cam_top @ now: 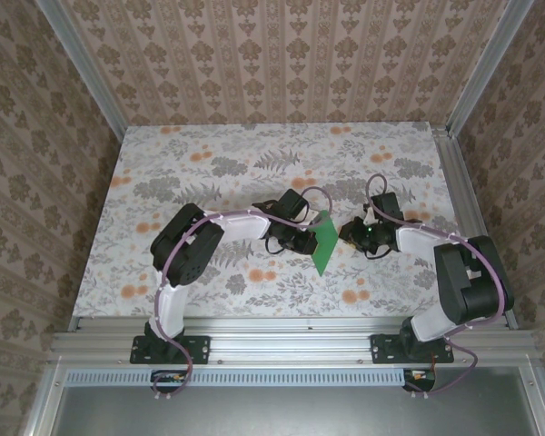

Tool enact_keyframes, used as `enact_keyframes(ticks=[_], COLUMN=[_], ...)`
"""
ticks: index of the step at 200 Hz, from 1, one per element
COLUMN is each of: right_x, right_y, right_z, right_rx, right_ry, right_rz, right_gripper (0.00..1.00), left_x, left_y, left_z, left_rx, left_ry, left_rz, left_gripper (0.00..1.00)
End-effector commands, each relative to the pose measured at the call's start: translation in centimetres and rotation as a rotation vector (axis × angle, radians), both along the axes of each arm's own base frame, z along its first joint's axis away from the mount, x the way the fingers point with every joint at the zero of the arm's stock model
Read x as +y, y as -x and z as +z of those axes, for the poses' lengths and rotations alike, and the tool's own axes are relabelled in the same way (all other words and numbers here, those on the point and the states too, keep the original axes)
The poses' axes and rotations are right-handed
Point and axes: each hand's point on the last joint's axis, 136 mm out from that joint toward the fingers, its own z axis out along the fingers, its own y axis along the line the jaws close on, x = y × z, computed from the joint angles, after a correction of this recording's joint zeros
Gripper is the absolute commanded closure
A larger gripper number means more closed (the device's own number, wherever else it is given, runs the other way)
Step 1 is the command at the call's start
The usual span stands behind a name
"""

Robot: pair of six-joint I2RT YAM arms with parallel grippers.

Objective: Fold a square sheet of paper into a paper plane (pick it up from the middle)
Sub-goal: Fourth fold the wing at the center of the table.

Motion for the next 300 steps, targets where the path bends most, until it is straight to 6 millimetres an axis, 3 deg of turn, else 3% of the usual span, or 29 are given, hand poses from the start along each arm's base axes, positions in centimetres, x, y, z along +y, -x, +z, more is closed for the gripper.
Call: enact_keyframes(ticks=[1, 72, 161, 210, 264, 300], right_x=[1.0, 2.2, 3.6, 3.6, 3.8, 4.3], right_y=[0.5, -0.9, -1.7, -0.8, 0.3, 0.7], right_z=[-0.3, -1.7, 0.1, 0.4, -0.1, 0.4], right_rx=[0.014, 0.037, -0.012, -0.012, -0.009, -0.028], right_ry=[-0.048, -0.070, -0.147, -0.128, -0.064, -0.013], right_rz=[0.024, 0.046, 0.068, 0.078, 0.092, 0.115], right_gripper=[0.70, 0.68, 0.70, 0.78, 0.90, 0.92], left_x=[6.7, 6.8, 6.7, 6.5, 5.5, 5.5], left_y=[2.8, 2.9, 2.9, 2.9, 2.2, 1.9], left_z=[-7.1, -7.2, -7.4, -7.2, -5.4, -4.8], left_rx=[0.118, 0.116, 0.117, 0.125, 0.139, 0.139], left_ry=[-0.324, -0.324, -0.315, -0.293, -0.191, -0.171], left_rz=[0.022, 0.022, 0.022, 0.030, 0.068, 0.084], left_gripper=[0.90, 0.90, 0.90, 0.90, 0.90, 0.90])
